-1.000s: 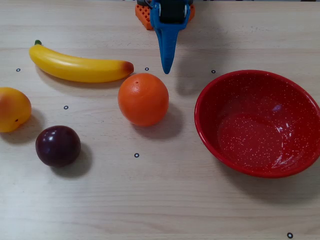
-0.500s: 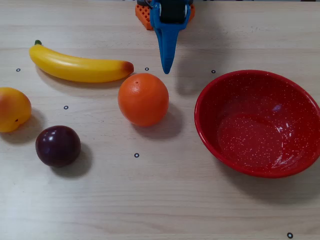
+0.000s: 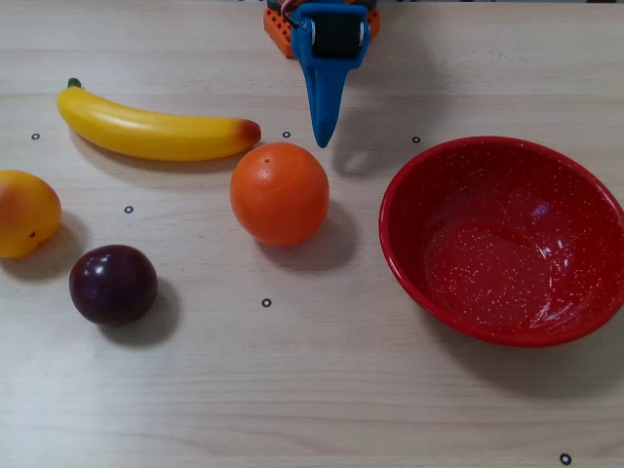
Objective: Put banana in the red bowl.
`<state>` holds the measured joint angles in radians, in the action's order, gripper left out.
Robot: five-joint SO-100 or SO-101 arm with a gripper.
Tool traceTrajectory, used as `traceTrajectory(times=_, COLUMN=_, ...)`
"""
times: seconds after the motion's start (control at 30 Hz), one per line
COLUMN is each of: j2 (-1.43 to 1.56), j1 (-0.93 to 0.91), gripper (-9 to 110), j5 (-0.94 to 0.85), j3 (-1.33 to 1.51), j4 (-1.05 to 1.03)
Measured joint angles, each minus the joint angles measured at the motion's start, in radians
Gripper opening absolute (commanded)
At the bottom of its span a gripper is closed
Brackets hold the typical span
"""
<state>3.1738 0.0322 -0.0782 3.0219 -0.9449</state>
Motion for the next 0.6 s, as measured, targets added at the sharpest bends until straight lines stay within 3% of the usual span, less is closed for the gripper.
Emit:
traceTrajectory(times=0.27, j2=-0.035, j1=0.002, gripper=0, j5=-0.023, j3=-0.075, j4=-0.005)
traceTrajectory(times=0.6, j2=-0.169, j1=0.0, gripper=0, j5=-0.072, j3=-0.379, j4=-0.198)
